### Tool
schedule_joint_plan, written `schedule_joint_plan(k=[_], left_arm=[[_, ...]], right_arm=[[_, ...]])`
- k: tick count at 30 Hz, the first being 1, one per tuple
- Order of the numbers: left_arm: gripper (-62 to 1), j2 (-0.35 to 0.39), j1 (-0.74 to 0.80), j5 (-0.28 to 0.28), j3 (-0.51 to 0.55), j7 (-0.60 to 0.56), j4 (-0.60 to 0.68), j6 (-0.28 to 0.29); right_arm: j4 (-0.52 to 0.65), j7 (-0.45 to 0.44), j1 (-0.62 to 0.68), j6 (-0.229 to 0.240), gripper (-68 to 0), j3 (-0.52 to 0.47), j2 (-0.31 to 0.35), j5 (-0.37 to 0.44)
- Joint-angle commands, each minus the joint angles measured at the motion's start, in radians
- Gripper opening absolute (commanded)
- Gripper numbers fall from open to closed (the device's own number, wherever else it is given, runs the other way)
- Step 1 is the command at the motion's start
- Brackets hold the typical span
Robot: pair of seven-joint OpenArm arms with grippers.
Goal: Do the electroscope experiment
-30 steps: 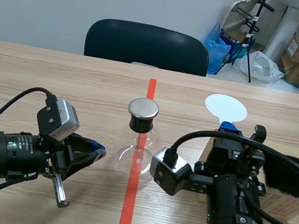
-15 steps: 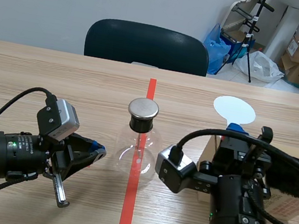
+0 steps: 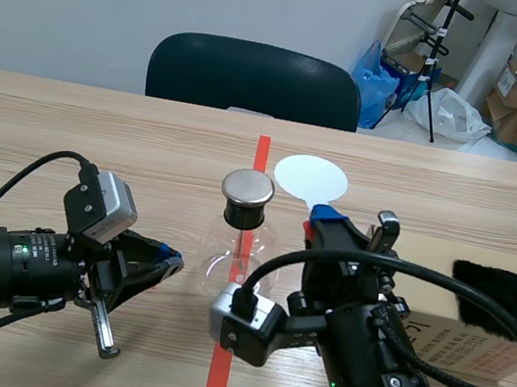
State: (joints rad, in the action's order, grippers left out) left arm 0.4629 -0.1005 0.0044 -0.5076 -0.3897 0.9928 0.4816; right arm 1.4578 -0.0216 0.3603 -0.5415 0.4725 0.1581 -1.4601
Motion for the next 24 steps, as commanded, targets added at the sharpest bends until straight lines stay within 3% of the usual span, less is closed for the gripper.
schedule_joint_plan(k=[1,12,24], left_arm=[[-58.2,-0.003,-0.016,0.013,0.003,-0.01,0.019,0.003],[-58.2,-0.003,-0.016,0.013,0.003,-0.01,0.019,0.003],[-58.2,-0.003,-0.016,0.013,0.003,-0.01,0.019,0.003]], right_arm=[[0.027,-0.029,-0.014,-0.011,-66.5,-0.002,0.005,-0.001],[0.027,-0.214,-0.014,-0.011,-66.5,-0.002,0.004,-0.001],[0.027,-0.232,-0.014,-0.011,-66.5,-0.002,0.004,-0.001]])
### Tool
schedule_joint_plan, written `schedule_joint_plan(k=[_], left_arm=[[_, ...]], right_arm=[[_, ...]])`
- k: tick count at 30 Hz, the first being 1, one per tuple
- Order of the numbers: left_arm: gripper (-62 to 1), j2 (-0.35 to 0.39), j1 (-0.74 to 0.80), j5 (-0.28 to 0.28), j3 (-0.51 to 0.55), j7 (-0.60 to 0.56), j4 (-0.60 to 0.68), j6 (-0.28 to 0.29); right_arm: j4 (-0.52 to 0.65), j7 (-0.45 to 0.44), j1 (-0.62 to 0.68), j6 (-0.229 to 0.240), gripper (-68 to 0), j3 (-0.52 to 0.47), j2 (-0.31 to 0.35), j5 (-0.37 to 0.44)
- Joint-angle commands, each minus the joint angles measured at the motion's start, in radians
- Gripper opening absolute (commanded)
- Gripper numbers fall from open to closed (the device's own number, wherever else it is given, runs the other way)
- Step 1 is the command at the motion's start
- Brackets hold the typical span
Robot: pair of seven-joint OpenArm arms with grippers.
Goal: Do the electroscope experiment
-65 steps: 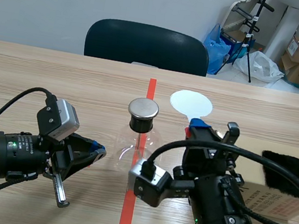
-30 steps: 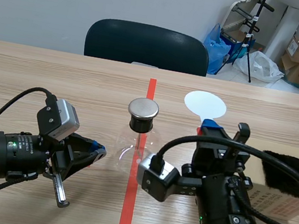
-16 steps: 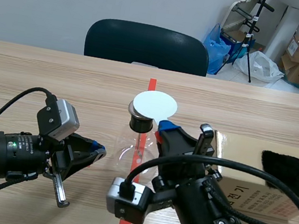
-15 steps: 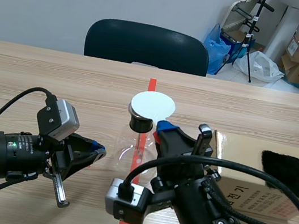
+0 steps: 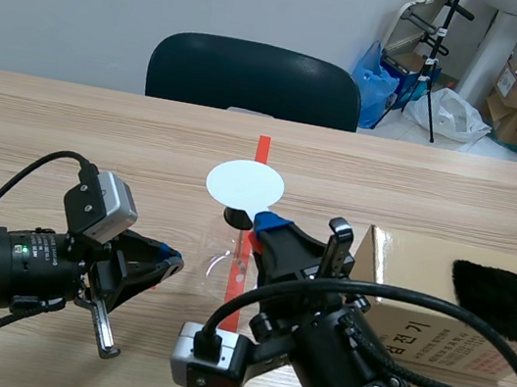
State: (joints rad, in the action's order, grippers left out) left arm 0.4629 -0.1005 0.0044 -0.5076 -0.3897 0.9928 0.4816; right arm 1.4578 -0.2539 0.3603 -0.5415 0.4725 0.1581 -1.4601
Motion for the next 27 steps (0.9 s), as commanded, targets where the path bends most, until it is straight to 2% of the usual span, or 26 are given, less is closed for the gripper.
schedule_joint_plan(k=[1,27], left_arm=[[-58.2,-0.003,-0.016,0.013,0.003,-0.01,0.019,0.003],[-58.2,-0.003,-0.016,0.013,0.003,-0.01,0.019,0.003]], right_arm=[[0.027,0.0,-0.014,-0.011,-66.5,-0.002,0.004,-0.001],[0.027,0.016,-0.014,-0.011,-66.5,-0.002,0.005,-0.001]])
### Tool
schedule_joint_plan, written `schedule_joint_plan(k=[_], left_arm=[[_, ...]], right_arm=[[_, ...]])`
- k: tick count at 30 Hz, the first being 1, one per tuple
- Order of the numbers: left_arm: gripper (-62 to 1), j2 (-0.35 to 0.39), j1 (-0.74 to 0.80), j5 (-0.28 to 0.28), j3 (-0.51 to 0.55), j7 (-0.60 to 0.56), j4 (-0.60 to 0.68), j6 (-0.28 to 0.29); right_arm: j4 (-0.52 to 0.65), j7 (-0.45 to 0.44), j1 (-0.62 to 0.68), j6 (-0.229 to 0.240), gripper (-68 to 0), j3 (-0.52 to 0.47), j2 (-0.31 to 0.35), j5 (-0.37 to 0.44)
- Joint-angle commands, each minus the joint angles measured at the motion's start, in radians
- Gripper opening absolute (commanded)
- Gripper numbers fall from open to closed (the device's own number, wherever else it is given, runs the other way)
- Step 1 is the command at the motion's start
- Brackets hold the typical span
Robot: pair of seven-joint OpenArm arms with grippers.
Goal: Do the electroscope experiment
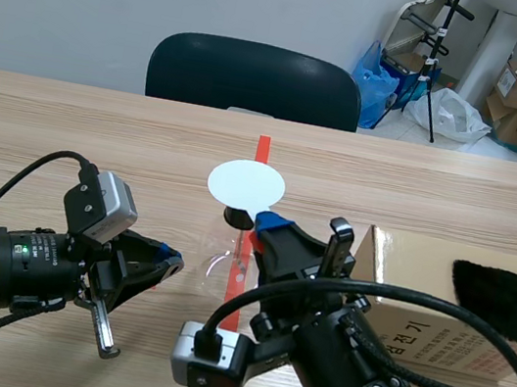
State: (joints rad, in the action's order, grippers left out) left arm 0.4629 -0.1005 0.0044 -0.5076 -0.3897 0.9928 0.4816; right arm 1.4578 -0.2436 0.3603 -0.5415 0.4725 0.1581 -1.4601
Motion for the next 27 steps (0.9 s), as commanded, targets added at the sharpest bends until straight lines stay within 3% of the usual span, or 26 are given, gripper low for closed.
schedule_joint_plan(k=[1,6,21,27], left_arm=[[-58.2,-0.003,-0.016,0.013,0.003,-0.01,0.019,0.003],[-58.2,-0.003,-0.016,0.013,0.003,-0.01,0.019,0.003],[-58.2,-0.003,-0.016,0.013,0.003,-0.01,0.019,0.003],[-58.2,-0.003,-0.016,0.013,0.003,-0.01,0.019,0.003]], right_arm=[[0.027,0.013,-0.014,-0.011,-66.5,-0.002,0.005,-0.001],[0.027,0.103,-0.014,-0.011,-66.5,-0.002,0.005,-0.001],[0.027,0.54,-0.014,-0.011,-66.5,-0.002,0.005,-0.001],[0.027,0.641,-0.014,-0.011,-66.5,-0.002,0.005,-0.001]])
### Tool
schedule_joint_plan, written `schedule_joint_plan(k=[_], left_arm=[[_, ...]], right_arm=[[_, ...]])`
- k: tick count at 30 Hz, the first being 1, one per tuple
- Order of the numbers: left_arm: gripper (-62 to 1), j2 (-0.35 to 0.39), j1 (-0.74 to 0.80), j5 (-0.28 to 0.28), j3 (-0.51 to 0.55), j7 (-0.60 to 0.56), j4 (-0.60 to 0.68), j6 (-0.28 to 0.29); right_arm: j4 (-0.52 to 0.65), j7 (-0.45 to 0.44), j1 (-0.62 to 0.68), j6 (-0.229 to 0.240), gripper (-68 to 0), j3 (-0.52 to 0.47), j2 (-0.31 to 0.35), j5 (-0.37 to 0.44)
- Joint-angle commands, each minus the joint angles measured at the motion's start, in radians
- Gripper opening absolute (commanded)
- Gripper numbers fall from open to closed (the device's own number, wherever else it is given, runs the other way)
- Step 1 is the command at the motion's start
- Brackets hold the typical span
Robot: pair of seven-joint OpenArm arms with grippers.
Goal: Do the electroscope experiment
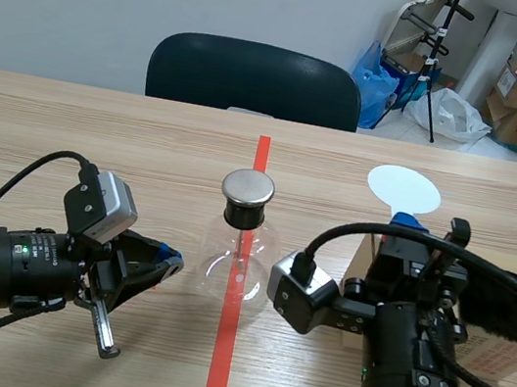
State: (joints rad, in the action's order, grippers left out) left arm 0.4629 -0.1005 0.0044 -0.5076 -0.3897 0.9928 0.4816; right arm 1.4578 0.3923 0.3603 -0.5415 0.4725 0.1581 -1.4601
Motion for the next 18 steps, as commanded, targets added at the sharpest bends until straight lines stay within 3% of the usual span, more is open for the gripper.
schedule_joint_plan(k=[1,8,18], left_arm=[[-58.2,-0.003,-0.016,0.013,0.003,-0.01,0.019,0.003],[-58.2,-0.003,-0.016,0.013,0.003,-0.01,0.019,0.003],[-58.2,-0.003,-0.016,0.013,0.003,-0.01,0.019,0.003]], right_arm=[[0.027,0.013,-0.014,-0.011,-66.5,-0.002,0.005,-0.001],[0.027,-0.017,-0.014,-0.011,-66.5,-0.002,0.005,-0.001],[0.028,-0.241,-0.025,-0.011,-66.5,-0.002,0.005,-0.001]])
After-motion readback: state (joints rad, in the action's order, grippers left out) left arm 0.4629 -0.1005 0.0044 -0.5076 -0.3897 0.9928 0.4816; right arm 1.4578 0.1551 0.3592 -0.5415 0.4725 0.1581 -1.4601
